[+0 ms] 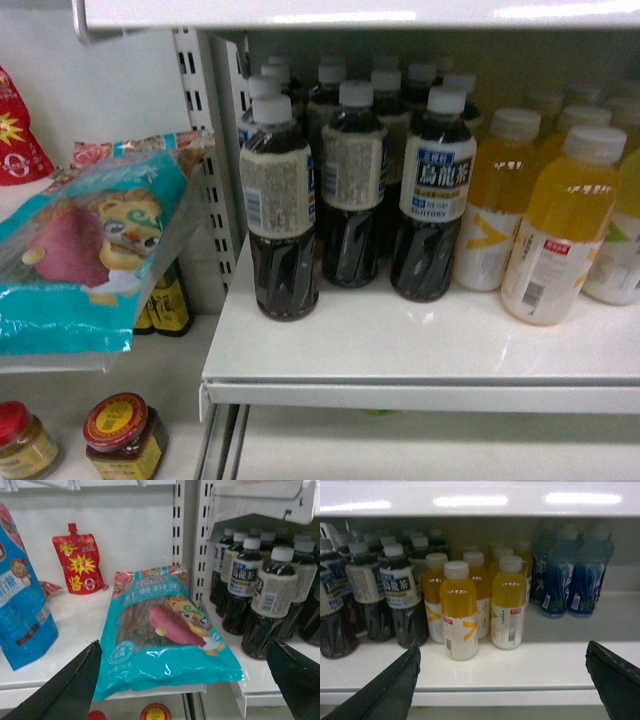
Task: Move water from second to third shelf
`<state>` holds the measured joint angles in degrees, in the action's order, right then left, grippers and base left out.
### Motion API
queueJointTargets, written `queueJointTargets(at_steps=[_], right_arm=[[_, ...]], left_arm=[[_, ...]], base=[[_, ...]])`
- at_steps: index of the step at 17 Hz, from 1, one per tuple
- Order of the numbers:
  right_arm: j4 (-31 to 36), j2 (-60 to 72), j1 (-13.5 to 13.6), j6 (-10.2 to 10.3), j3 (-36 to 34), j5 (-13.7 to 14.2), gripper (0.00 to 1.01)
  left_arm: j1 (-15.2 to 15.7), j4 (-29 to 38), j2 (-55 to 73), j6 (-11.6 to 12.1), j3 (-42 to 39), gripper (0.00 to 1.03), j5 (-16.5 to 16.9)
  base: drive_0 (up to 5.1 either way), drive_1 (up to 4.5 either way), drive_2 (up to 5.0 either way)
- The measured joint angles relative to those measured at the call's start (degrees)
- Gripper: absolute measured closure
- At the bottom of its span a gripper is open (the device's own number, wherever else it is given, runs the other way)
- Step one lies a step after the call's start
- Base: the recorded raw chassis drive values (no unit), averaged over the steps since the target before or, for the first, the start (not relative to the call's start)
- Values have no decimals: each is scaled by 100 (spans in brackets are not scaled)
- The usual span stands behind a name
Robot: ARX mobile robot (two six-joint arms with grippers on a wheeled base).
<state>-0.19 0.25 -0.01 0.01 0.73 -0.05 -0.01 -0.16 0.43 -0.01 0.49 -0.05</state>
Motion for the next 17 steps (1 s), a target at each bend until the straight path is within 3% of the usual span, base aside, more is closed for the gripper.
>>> queueJointTargets(at_steps=[17], right_arm=[[-11,-2,0,-4,0,7,3]], left_arm=[[0,-13,0,0,0,5,2]], base=[[0,0,0]])
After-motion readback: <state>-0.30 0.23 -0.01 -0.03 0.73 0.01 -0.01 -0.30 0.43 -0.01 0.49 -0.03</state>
